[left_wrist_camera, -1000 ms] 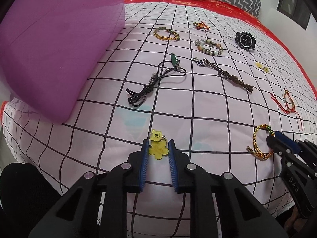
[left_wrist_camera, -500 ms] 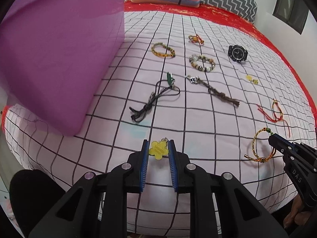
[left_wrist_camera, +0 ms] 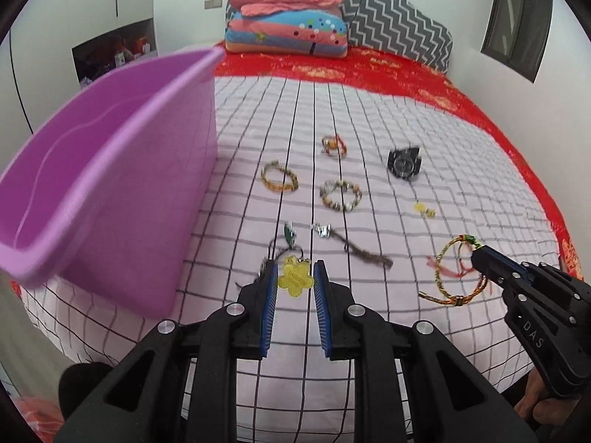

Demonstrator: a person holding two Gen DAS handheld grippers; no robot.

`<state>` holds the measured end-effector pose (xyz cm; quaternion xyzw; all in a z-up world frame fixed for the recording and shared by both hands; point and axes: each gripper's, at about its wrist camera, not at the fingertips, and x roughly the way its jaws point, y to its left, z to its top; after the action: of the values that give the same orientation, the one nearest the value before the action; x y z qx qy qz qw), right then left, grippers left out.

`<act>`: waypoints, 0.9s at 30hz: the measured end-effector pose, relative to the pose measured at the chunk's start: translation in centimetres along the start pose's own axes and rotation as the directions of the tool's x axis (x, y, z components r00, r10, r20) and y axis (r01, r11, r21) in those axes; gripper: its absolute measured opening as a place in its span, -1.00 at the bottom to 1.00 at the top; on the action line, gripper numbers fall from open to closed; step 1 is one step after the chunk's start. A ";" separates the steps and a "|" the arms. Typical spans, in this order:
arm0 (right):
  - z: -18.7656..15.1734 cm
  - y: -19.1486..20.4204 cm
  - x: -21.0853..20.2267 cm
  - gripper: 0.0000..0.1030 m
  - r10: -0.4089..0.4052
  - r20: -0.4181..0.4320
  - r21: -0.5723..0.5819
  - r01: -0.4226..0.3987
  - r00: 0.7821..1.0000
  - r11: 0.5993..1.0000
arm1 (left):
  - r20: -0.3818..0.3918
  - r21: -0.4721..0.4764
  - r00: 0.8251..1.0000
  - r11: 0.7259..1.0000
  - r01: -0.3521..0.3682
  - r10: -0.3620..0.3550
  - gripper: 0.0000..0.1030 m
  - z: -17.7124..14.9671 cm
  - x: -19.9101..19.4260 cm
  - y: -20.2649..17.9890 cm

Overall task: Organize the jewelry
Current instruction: 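Carry the charm and bracelet over the purple basin and open both tools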

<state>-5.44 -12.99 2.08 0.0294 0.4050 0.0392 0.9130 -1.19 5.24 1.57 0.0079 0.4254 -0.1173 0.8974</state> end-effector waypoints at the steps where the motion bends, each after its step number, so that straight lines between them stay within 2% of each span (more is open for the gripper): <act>1: 0.8 0.4 -0.5 -0.90 0.009 0.019 -0.004 -0.009 1.000 1.000 | 0.017 -0.003 1.000 1.000 0.004 -0.004 -0.62 0.6 -0.7 0.2; 8: 6.6 4.6 -3.0 -0.90 0.097 0.133 -0.071 -0.088 0.986 0.994 | 0.105 -0.046 0.994 0.999 0.002 0.003 -0.62 4.6 -4.2 2.4; 15: 11.6 10.9 -2.7 -0.90 0.209 0.181 -0.143 -0.185 0.961 0.972 | 0.180 -0.131 0.979 0.989 -0.075 0.098 -0.62 7.5 -6.7 8.2; 20: 14.2 15.6 -1.0 -0.90 0.280 0.166 -0.180 -0.250 0.946 0.951 | 0.187 -0.178 0.961 0.969 -0.171 0.204 -0.62 8.6 -7.4 13.2; 27: 16.3 22.1 2.6 -0.90 0.339 0.093 -0.248 -0.308 0.936 0.919 | 0.136 -0.246 0.952 0.940 -0.238 0.276 -0.61 8.3 -6.2 18.8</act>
<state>7.33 8.94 13.00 -0.0069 0.3252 0.2341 0.9162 5.40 23.85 10.02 -0.0487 0.3541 0.0502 0.9326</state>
